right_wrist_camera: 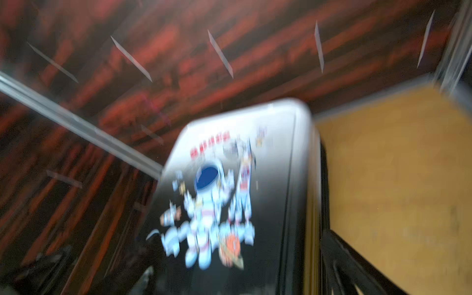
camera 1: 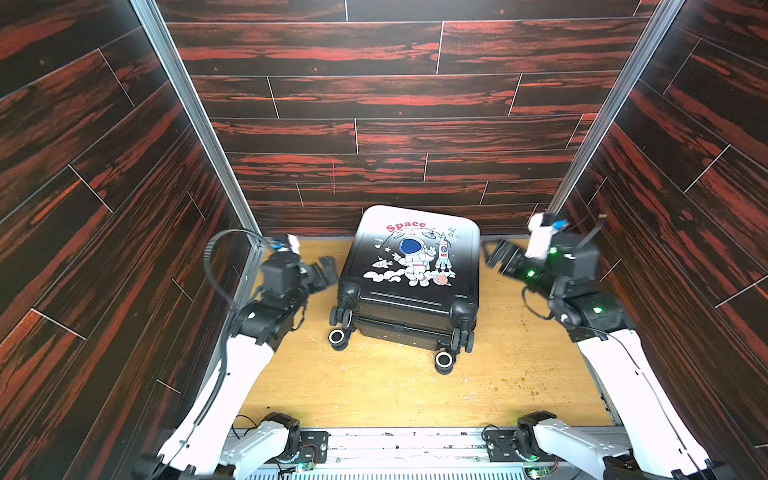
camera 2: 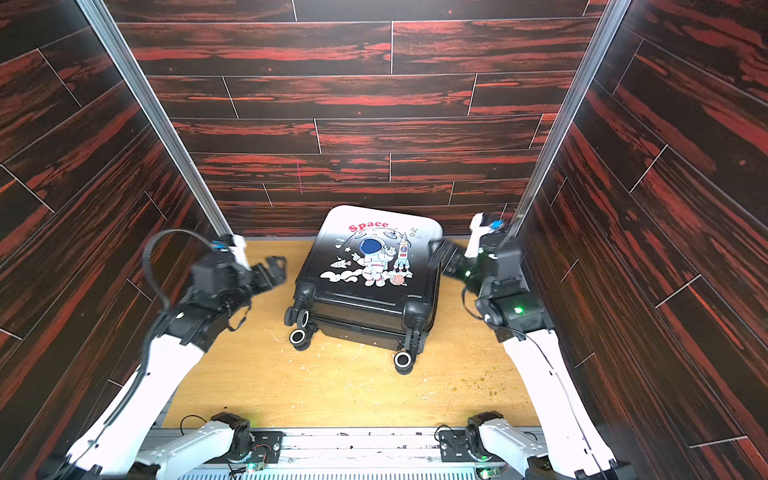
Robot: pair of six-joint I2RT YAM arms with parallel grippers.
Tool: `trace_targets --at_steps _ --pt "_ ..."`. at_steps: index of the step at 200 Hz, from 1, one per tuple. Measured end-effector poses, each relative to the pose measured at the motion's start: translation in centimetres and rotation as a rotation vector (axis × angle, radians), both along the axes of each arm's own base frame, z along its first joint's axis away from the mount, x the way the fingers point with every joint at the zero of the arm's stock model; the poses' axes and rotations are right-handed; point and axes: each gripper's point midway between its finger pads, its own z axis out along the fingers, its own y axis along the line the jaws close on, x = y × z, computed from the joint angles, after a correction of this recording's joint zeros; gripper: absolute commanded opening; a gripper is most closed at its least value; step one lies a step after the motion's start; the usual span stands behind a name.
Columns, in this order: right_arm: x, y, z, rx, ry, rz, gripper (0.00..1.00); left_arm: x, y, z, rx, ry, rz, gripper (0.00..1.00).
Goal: Open the suitcase zippers
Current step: Move the suitcase to the center of the board.
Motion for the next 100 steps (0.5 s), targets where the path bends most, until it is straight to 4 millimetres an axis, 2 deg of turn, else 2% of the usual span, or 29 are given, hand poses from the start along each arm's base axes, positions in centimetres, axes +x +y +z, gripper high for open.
trace_targets --at_steps 18,36,59,92,100 --pt "-1.6 1.1 -4.0 -0.003 0.145 0.073 0.98 -1.8 -3.3 -3.8 -0.044 0.122 -0.122 1.00" --pt "-2.7 1.5 -6.1 -0.005 0.231 0.108 0.98 -3.9 -5.6 -6.6 -0.058 0.208 -0.218 1.00" --pt "-3.2 1.7 -7.8 -0.017 0.319 0.132 0.98 -5.7 -6.8 -9.1 -0.037 0.276 -0.277 1.00" --pt "-2.6 2.5 -10.0 -0.030 0.409 0.166 0.98 -7.6 -7.2 -12.0 -0.010 0.342 -0.318 1.00" --pt "-2.6 2.6 -10.1 -0.030 0.413 0.173 0.93 -8.0 -7.4 -12.4 -0.008 0.353 -0.331 1.00"
